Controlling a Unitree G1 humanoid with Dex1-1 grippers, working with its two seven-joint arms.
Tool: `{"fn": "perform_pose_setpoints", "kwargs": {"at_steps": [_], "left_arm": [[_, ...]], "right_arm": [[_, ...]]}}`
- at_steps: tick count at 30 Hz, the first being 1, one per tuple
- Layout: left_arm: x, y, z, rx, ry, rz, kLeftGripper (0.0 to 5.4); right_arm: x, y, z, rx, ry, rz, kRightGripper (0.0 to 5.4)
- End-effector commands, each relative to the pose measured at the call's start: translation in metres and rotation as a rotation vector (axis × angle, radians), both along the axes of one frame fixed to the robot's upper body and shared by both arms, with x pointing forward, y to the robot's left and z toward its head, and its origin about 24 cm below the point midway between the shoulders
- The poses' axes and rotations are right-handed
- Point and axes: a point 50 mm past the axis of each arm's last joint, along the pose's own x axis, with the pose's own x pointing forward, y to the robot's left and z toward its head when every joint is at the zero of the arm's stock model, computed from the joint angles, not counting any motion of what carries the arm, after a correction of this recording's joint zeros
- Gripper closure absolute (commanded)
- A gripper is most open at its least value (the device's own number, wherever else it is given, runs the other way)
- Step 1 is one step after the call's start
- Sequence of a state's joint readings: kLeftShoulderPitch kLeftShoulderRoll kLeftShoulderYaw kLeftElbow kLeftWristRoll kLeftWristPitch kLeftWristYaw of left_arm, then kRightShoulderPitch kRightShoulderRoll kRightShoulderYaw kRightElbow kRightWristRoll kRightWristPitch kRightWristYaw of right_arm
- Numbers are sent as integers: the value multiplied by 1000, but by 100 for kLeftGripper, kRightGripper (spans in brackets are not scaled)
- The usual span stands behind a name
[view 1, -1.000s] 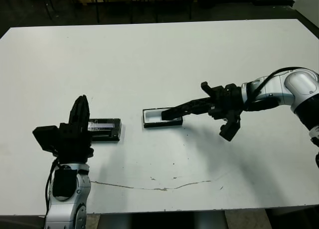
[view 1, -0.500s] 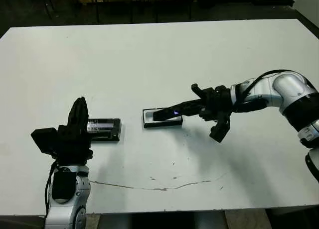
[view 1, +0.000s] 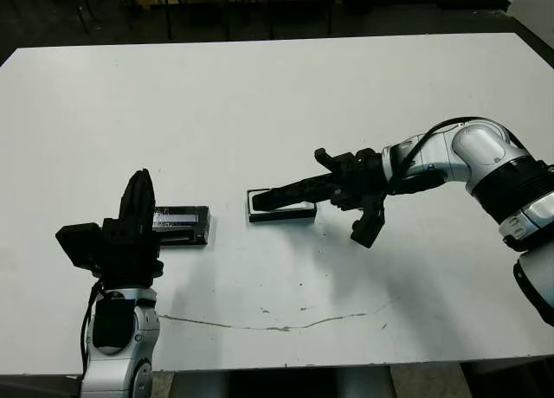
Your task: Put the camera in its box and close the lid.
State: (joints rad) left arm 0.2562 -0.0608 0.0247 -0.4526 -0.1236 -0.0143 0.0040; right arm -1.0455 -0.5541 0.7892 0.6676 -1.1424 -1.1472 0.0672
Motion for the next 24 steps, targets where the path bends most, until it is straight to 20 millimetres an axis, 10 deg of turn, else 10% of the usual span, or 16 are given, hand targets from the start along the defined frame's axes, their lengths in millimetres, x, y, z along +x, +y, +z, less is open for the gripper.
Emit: {"fn": "perform_pose_setpoints", "kwargs": {"at_steps": [1,7,24], "left_arm": [[-2,2,-5,-10,38,15,540],[-2,2,-5,2,33,13,540],[-1,4,-5,12,36,13,540]], "right_arm": [[-2,8,-6,-30,7,31,540],[3,6,-3,-56,-70,17,540],[26,-25,34,-126,-358,-162,248]]}}
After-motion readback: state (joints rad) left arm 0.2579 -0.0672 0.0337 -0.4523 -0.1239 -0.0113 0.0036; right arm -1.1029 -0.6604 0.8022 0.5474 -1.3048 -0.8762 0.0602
